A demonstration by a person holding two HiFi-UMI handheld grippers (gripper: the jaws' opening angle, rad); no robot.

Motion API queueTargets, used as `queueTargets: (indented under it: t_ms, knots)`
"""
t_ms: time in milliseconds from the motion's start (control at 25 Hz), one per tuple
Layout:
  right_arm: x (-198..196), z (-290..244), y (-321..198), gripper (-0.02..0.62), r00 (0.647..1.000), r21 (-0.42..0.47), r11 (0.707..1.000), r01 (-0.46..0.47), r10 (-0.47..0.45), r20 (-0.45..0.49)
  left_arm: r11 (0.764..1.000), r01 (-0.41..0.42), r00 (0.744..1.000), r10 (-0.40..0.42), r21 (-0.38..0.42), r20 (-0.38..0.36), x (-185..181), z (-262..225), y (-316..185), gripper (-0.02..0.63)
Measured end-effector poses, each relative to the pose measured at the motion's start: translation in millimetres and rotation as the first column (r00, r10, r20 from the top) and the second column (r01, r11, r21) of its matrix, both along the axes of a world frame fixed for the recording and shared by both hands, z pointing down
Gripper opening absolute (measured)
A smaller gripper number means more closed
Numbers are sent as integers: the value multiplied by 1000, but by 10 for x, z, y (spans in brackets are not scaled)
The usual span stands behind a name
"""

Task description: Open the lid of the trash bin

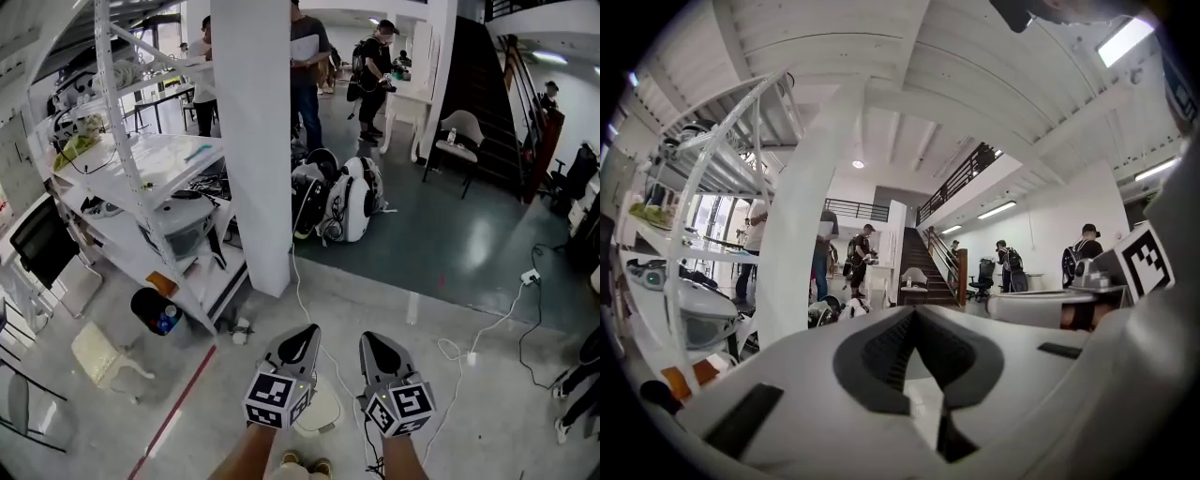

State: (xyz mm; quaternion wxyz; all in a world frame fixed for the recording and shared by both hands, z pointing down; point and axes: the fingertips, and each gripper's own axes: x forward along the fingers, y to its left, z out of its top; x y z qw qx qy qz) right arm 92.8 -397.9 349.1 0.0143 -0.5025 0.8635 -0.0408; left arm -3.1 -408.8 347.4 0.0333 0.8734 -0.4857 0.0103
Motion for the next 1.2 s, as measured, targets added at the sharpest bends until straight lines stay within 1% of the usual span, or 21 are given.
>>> queueTargets:
  t_ms: [200,400,560,760,840,1000,1080,1200]
  knots:
    - [39,329,-121,29,1000,-40,999,1,-1,-6,999,5,1000,-5,-35,6,52,380,-130,3]
    - [39,760,-137,29,1000,-97,995,0,-1,-10,997,-12,999,15,-78,44,89,898,-149,3]
    - [26,1229,-62,29,1000,-161,987,-4,3,-7,992,-11,999,16,-126,40,74,1376,-81,3]
    - [-18,1781,97,29,1000,-223,975,7,-6,8,989,-14,999,21,-148,43,68,1832,37,3]
    - [-46,1943,130,29,1000,-239,971,8,-5,14,986,-16,999,22,-166,36,55,1988,68,3]
    - [-93,2113,136,29,1000,-246,969,17,-14,16,972,-11,1000,18,-236,26,66,2254,129,3]
    - [-125,2166,106,29,1000,-246,969,22,-20,14,970,-14,1000,20,-241,23,70,2350,139,3]
    - [-188,2354,-4,29,1000,-262,965,27,-23,15,976,-16,999,22,-217,26,41,2468,131,3]
